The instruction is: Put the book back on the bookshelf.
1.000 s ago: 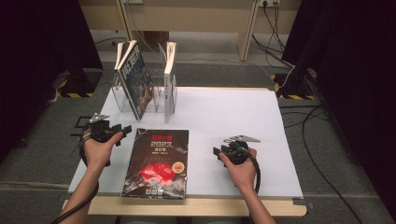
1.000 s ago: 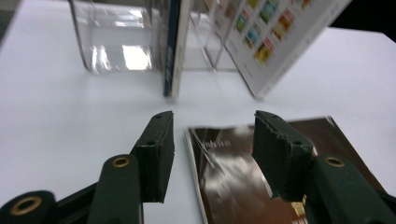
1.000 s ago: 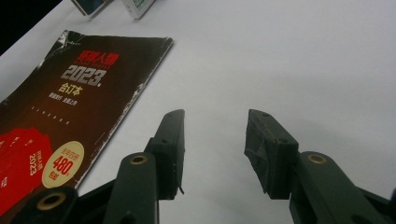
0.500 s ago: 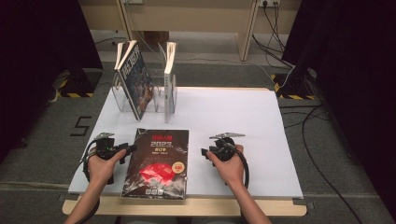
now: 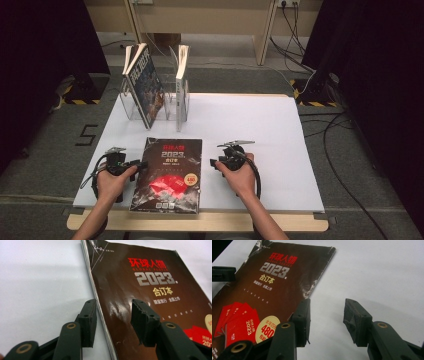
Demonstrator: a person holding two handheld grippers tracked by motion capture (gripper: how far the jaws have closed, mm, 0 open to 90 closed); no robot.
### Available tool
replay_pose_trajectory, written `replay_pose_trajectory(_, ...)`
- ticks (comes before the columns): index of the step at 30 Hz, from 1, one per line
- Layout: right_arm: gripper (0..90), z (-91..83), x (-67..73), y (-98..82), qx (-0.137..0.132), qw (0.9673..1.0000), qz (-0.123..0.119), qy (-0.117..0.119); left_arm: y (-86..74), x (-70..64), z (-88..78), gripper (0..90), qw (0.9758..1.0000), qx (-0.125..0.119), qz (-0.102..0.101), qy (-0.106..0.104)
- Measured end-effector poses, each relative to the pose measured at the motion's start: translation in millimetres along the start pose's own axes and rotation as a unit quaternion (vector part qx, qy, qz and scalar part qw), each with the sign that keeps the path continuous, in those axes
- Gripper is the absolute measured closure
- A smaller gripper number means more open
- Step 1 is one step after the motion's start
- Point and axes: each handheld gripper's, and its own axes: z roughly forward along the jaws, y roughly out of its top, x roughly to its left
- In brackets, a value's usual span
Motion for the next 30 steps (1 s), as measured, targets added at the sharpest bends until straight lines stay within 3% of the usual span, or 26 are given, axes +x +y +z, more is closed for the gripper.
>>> replay_pose_trajectory(4,57.2,0.8,0.4,1.3,0.001,1.0,-0.004,-0.001,-1.9,-2.9,0.8,56.8,1.0,-0.003,0.0,-0.001)
replay_pose_trajectory(9,57.2,4.0,2.4,2.9,0.004,1.0,-0.003,0.001,-3.3,-7.0,1.1,58.5,0.9998,-0.002,0.016,0.01)
replay_pose_trajectory(12,57.2,7.9,3.5,4.3,0.005,1.0,-0.005,0.002,-4.9,-12.4,2.8,59.9,0.9998,0.005,0.012,-0.012)
replay_pose_trajectory(16,57.2,12.6,1.5,7.5,0.009,1.0,-0.001,-0.002,-7.0,-24.5,6.6,59.4,0.9993,0.014,0.026,-0.022)
replay_pose_trajectory(18,57.2,14.8,-2.8,10.0,0.01,0.9999,0.007,-0.008,-8.1,-31.1,9.1,59.2,0.999,0.017,0.029,-0.029)
replay_pose_trajectory(25,56.6,21.4,-22.6,20.9,0.012,0.9989,0.025,-0.038,-10.0,-52.7,15.9,55.7,0.9961,0.035,0.072,-0.038)
replay_pose_trajectory(28,56.2,23.9,-29.6,26.8,0.01,0.9983,0.033,-0.048,-10.6,-56.9,17.5,56.1,0.9956,0.038,0.074,-0.043)
replay_pose_trajectory(30,55.4,25.0,-33.6,31.0,0.011,0.998,0.037,-0.05,-12.8,-62.7,19.4,56.5,0.9946,0.042,0.074,-0.06)
